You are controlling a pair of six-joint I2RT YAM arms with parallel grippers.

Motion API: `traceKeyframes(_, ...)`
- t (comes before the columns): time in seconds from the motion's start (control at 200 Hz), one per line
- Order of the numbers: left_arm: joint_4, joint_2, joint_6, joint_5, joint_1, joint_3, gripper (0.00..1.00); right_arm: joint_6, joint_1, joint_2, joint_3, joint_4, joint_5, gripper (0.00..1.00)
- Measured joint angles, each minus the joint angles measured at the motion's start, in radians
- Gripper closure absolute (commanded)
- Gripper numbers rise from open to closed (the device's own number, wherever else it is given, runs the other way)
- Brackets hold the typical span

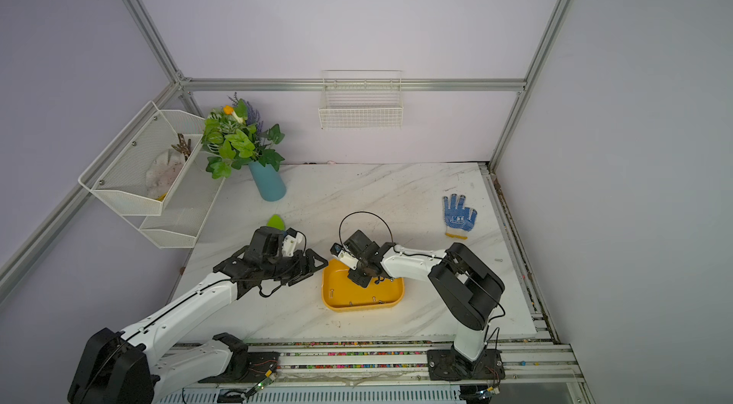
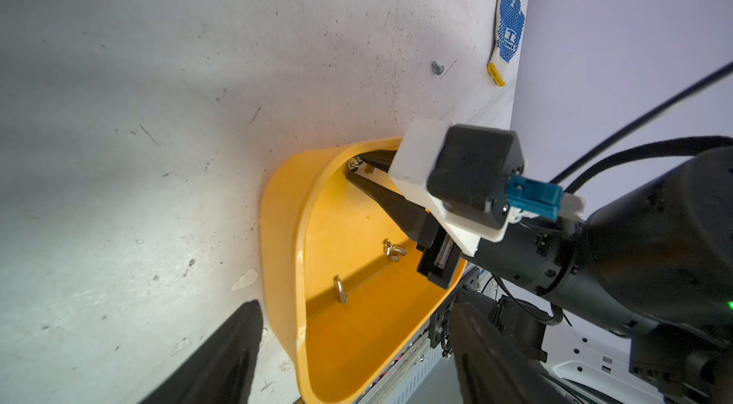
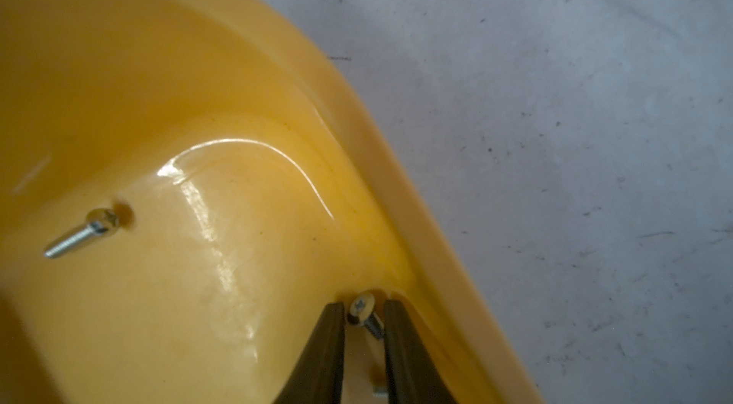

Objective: Take out the screws from the storage box
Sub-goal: Pick up the screw from the storage box.

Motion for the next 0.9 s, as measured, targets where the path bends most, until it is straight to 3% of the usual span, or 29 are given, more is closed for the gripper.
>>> traceKeyframes(0.38, 0.0, -0.002, 0.0, 0.003, 0.001, 0.0, 0.21, 0.012, 0.003, 0.03, 0.038, -0.011, -0.002, 1.0)
traceKeyframes(0.9, 0.0, -0.004, 0.0, 0.003, 0.001, 0.0, 0.21, 0.112, -0.019, -0.103, 0.035, -0.064, -0.043, 1.0)
